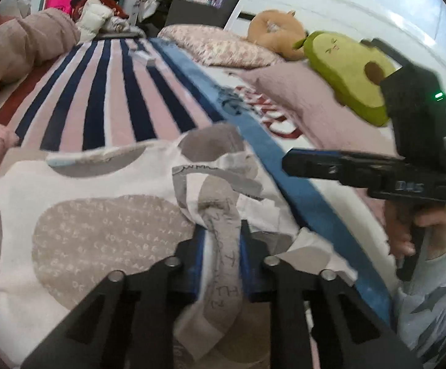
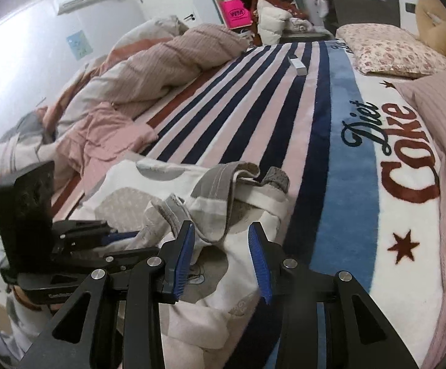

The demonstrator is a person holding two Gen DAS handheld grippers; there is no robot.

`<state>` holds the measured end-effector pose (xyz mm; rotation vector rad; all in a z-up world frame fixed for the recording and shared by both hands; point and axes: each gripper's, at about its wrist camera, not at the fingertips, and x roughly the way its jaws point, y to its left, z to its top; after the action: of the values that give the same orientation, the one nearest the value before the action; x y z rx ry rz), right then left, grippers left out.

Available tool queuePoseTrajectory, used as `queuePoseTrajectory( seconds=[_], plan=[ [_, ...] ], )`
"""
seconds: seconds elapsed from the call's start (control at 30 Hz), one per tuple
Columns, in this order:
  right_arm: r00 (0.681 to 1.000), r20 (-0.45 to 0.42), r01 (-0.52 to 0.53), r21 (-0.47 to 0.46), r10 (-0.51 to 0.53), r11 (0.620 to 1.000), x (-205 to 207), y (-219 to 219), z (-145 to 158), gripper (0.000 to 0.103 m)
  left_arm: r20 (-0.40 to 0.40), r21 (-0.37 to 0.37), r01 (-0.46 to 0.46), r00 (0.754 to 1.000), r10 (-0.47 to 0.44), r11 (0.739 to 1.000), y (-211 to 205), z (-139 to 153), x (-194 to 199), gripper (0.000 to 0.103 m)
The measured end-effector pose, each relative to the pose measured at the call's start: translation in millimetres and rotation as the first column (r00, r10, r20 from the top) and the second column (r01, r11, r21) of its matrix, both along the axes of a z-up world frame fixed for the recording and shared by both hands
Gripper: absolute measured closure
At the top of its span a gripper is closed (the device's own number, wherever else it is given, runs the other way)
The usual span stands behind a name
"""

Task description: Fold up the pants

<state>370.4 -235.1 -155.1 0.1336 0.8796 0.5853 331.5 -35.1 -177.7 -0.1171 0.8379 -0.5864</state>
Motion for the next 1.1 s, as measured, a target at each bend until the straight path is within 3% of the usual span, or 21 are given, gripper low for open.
queuePoseTrajectory(
  seconds=[0.1, 0.23, 0.27, 0.33, 0.4, 0.5, 0.57, 0.67, 0.73, 0.8, 0.9, 1.0, 1.1],
  plan=[
    [1.000, 0.000, 0.027, 0.030, -0.027, 0.999, 2, -9, 2, 0.071, 0.050, -0.034, 0.092, 0.995, -0.090, 0.995, -3, 10, -11, 0.090],
    [0.999, -0.006, 0.051, 0.065, -0.051, 0.997, 4, -19, 4, 0.069, 0.010, -0.008, 0.214, 0.977, -0.214, 0.977, -19, 4, -18, 0.086],
    [0.998, -0.005, 0.058, 0.062, -0.058, 0.996, 5, -20, 4, 0.068, 0.001, -0.011, 0.222, 0.975, -0.222, 0.975, -21, 2, -18, 0.082],
    [0.998, -0.006, 0.066, 0.056, -0.066, 0.996, 5, -22, 3, 0.064, -0.014, -0.046, 0.248, 0.968, -0.249, 0.968, -24, 3, -19, 0.059],
    [0.997, -0.006, 0.071, 0.049, -0.071, 0.996, 6, -21, 3, 0.060, 0.005, -0.108, 0.277, 0.961, -0.278, 0.955, -22, 11, -23, 0.047],
    [0.998, -0.014, 0.059, 0.051, -0.058, 0.997, 7, -16, -1, 0.047, 0.038, -0.184, 0.294, 0.956, -0.292, 0.938, -14, 25, -27, 0.044],
    [0.999, -0.026, 0.038, 0.054, -0.036, 0.998, 8, -8, -6, 0.047, 0.057, -0.211, 0.281, 0.960, -0.276, 0.936, -3, 34, -28, 0.042],
    [0.999, -0.042, 0.003, 0.036, -0.002, 0.999, 8, 6, -13, 0.047, 0.086, -0.152, 0.189, 0.980, -0.178, 0.970, 18, 44, -29, 0.041],
    [0.999, -0.042, -0.023, 0.016, 0.024, 1.000, 6, 12, -14, 0.045, 0.089, -0.094, 0.075, 0.994, -0.066, 0.993, 35, 46, -26, 0.037],
    [0.997, -0.039, -0.070, -0.057, 0.068, 0.996, 1, 21, -16, 0.041, 0.084, -0.017, -0.074, 0.994, 0.076, 0.997, 54, 45, -20, 0.037],
    [0.986, -0.053, -0.165, -0.132, 0.159, 0.977, -6, 34, -22, 0.040, 0.068, 0.040, -0.258, 0.965, 0.254, 0.965, 84, 39, -11, 0.031],
    [0.971, -0.073, -0.241, -0.243, 0.229, 0.940, -16, 42, -31, 0.037, 0.039, 0.057, -0.372, 0.928, 0.370, 0.927, 113, 30, -6, 0.030],
    [0.975, -0.039, -0.220, -0.220, 0.217, 0.950, -18, 31, -23, 0.033, 0.033, 0.082, -0.453, 0.892, 0.452, 0.888, 133, 23, -6, 0.029]
  ],
)
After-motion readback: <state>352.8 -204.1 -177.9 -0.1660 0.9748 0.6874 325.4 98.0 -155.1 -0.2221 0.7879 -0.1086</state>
